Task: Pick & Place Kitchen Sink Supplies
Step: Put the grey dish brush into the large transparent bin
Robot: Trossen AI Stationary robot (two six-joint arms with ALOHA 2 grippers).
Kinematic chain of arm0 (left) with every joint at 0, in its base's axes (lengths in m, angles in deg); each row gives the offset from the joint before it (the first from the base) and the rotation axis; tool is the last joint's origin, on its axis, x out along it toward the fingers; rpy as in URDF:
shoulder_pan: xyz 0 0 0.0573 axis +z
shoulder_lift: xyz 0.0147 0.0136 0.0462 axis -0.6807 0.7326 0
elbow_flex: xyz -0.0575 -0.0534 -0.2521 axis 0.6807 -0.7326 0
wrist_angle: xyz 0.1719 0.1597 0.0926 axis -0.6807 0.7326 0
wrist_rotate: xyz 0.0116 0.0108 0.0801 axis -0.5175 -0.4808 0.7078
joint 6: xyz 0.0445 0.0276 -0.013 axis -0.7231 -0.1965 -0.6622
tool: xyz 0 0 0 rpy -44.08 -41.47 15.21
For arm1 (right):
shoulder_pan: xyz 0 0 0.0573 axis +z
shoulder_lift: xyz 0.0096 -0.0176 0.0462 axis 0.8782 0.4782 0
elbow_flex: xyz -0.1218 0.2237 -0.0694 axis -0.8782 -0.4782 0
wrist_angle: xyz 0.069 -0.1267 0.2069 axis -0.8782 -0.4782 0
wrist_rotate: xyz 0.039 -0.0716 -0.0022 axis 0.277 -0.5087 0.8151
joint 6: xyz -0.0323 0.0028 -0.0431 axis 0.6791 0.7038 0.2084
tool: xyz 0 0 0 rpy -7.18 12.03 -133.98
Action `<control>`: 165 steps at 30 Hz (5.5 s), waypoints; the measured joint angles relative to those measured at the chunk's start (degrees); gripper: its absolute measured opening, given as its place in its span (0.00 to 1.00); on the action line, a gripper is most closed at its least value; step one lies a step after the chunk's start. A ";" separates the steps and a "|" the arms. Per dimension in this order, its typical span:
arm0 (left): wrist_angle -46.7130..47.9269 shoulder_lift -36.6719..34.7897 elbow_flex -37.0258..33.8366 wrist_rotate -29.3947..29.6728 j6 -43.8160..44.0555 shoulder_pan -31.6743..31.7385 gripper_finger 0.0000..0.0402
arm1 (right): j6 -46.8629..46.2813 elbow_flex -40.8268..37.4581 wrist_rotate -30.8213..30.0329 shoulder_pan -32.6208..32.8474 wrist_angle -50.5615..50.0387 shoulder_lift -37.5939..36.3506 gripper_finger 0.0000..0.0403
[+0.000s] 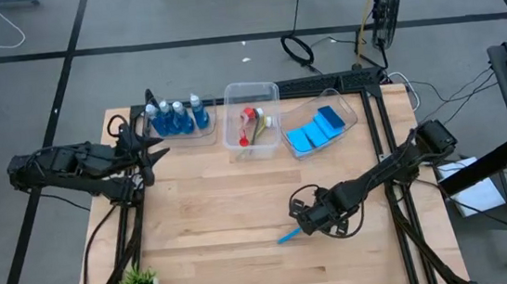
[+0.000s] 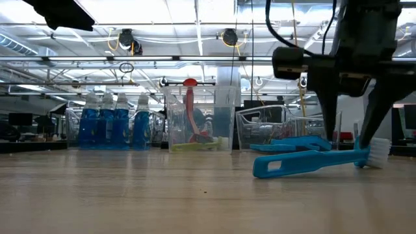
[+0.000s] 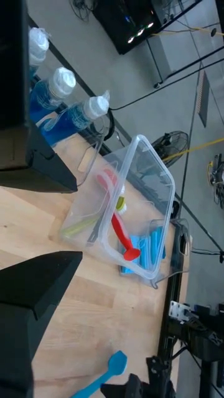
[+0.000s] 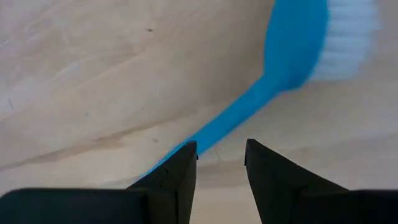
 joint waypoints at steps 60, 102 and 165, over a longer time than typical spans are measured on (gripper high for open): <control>-0.17 0.09 0.00 0.02 0.50 -0.02 0.41 | 53.79 0.00 -9.73 -17.40 16.44 -16.64 0.02; -0.23 0.09 0.00 0.00 5.99 -0.02 0.41 | 92.66 0.20 17.39 -57.55 49.58 -9.36 0.02; -0.17 0.09 0.00 0.07 6.03 -0.01 0.41 | 102.85 11.30 20.34 -54.08 25.51 0.12 0.11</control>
